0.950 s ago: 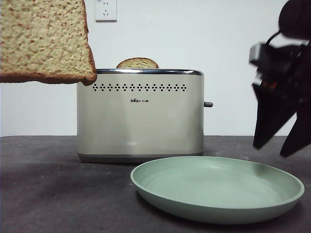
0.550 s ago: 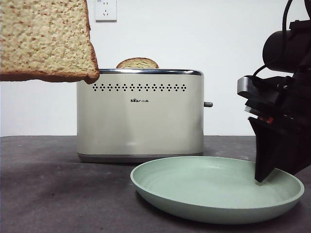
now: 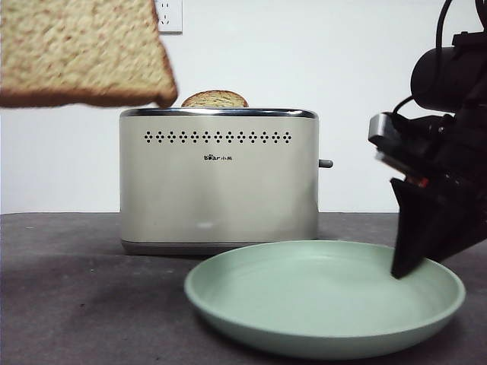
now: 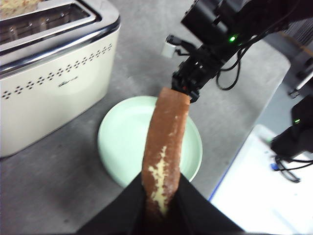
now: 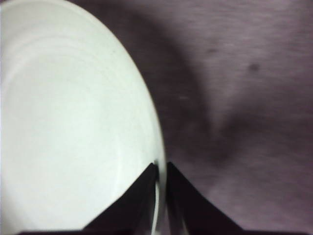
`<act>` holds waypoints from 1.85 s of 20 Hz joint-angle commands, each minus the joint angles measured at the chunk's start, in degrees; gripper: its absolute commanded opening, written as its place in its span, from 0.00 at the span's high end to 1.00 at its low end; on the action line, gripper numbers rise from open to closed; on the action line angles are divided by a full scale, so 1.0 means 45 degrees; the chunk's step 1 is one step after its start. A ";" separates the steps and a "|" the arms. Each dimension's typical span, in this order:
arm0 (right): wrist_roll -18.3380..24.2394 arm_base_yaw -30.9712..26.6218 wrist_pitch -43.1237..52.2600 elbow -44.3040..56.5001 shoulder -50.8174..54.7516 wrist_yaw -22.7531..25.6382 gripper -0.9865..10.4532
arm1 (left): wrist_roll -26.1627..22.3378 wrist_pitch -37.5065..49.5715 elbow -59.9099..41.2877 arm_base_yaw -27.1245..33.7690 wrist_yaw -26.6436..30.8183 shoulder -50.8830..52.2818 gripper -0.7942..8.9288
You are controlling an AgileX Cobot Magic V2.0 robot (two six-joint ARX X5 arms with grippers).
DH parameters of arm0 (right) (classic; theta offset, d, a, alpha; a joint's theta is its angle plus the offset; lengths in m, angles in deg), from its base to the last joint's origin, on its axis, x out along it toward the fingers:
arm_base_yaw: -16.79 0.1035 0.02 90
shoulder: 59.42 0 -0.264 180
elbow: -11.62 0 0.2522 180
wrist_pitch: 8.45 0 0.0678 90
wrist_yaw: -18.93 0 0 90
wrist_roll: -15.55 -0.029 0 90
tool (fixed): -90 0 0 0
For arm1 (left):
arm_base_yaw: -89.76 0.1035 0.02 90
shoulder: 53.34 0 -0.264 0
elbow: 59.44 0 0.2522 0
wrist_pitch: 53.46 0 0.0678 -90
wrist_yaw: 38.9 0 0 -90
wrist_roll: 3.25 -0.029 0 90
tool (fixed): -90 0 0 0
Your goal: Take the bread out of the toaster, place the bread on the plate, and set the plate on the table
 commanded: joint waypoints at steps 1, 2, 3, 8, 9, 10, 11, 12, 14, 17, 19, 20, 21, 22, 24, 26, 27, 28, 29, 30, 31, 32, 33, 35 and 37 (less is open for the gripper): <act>-0.0185 0.0141 0.0029 -0.0087 0.0423 -0.0515 0.91 | 0.0393 0.0418 0.0097 -0.0049 -0.0607 -0.0155 0.91; -0.0272 0.0253 0.0024 -0.0087 0.0636 -0.0544 0.91 | 0.0393 0.0452 0.0097 -0.0049 -0.0874 -0.0219 0.91; -0.0316 0.0389 0.0019 -0.0087 0.0826 -0.0568 0.91 | 0.0393 0.0461 0.0097 -0.0049 -0.1122 -0.0311 0.91; -0.0865 0.1316 0.0034 -0.0087 0.1778 -0.0573 0.91 | 0.0398 0.0510 0.0097 -0.0049 -0.2171 -0.1156 0.91; -0.0967 0.1506 0.0039 -0.0087 0.1909 -0.0573 0.91 | 0.0398 0.0563 0.0097 -0.0049 -0.2171 -0.1370 0.91; -0.1073 0.1763 0.0078 -0.0087 0.2021 -0.0573 0.91 | 0.0384 0.0661 0.0097 -0.0049 -0.2186 -0.1642 0.91; -0.1214 0.2059 0.0146 -0.0087 0.2089 -0.0568 0.91 | 0.0374 0.0782 0.0097 -0.0049 -0.2341 -0.1938 0.91; -0.1341 0.2307 0.0228 -0.0087 0.2127 -0.0568 0.91 | 0.0374 0.0899 0.0097 -0.0049 -0.2555 -0.2191 0.91; -0.1671 0.2812 0.0544 -0.0087 0.2127 -0.0568 0.91 | 0.0267 0.1103 0.0097 -0.0049 -0.3259 -0.2822 0.91; -0.2113 0.3361 0.1117 -0.0092 0.2127 -0.0568 0.91 | -0.0039 0.1122 0.0097 -0.0053 -0.3861 -0.3793 0.91; -0.2361 0.3623 0.1525 -0.0087 0.2127 -0.0568 0.91 | -0.0170 0.1117 0.0097 -0.0053 -0.4027 -0.4367 0.91; -0.2497 0.3755 0.1749 -0.0087 0.2127 -0.0568 0.91 | -0.0306 0.1117 0.0097 -0.0058 -0.4061 -0.4702 0.91; -0.2657 0.3861 0.1977 -0.0092 0.2127 -0.0568 0.91 | -0.0452 0.1107 0.0097 -0.0058 -0.4051 -0.5027 0.91; -0.2827 0.3973 0.2210 -0.0097 0.2127 -0.0568 0.91 | -0.0573 0.1098 0.0097 -0.0058 -0.4051 -0.5464 0.91; -0.3055 0.4041 0.2414 -0.0121 0.2127 -0.0573 0.91 | -0.0738 0.1132 0.0097 -0.0063 -0.4065 -0.6280 0.91; -0.3050 0.4041 0.2419 -0.0160 0.2127 -0.0573 0.91 | -0.0763 0.1311 0.0097 -0.0131 -0.4070 -0.7038 0.91; -0.3050 0.4041 0.2419 -0.0160 0.2127 -0.0568 0.91 | -0.0758 0.1355 0.0097 -0.0170 -0.4080 -0.7383 0.91; -0.3045 0.4041 0.2419 -0.0160 0.2127 -0.0568 0.91 | -0.0758 0.1365 0.0097 -0.0209 -0.4075 -0.7747 0.91; -0.3045 0.4041 0.2429 -0.0160 0.2127 -0.0568 0.91 | -0.0753 0.1365 0.0097 -0.0233 -0.4075 -0.8014 0.90; -0.3045 0.4041 0.2463 -0.0160 0.2127 -0.0568 0.91 | -0.0753 0.1409 0.0097 -0.0282 -0.4070 -0.8281 0.86; -0.3045 0.4041 0.2497 -0.0160 0.2127 -0.0568 0.91 | -0.0753 0.1457 0.0097 -0.0355 -0.4051 -0.8505 0.82; -0.3045 0.4041 0.2516 -0.0160 0.2127 -0.0573 0.91 | -0.0753 0.1545 0.0097 -0.0423 -0.4041 -0.8675 0.76; -0.3041 0.4041 0.2511 -0.0160 0.2127 -0.0568 0.91 | -0.0753 0.1647 0.0097 -0.0491 -0.3997 -0.8772 0.70; -0.3026 0.4041 0.2511 -0.0160 0.2123 -0.0568 0.91 | -0.0758 0.1919 0.0102 -0.0651 -0.3968 -0.8791 0.65; -0.2973 0.4041 0.2506 -0.0160 0.2123 -0.0573 0.91 | -0.0699 0.2263 0.0146 -0.0763 -0.3963 -0.8786 0.65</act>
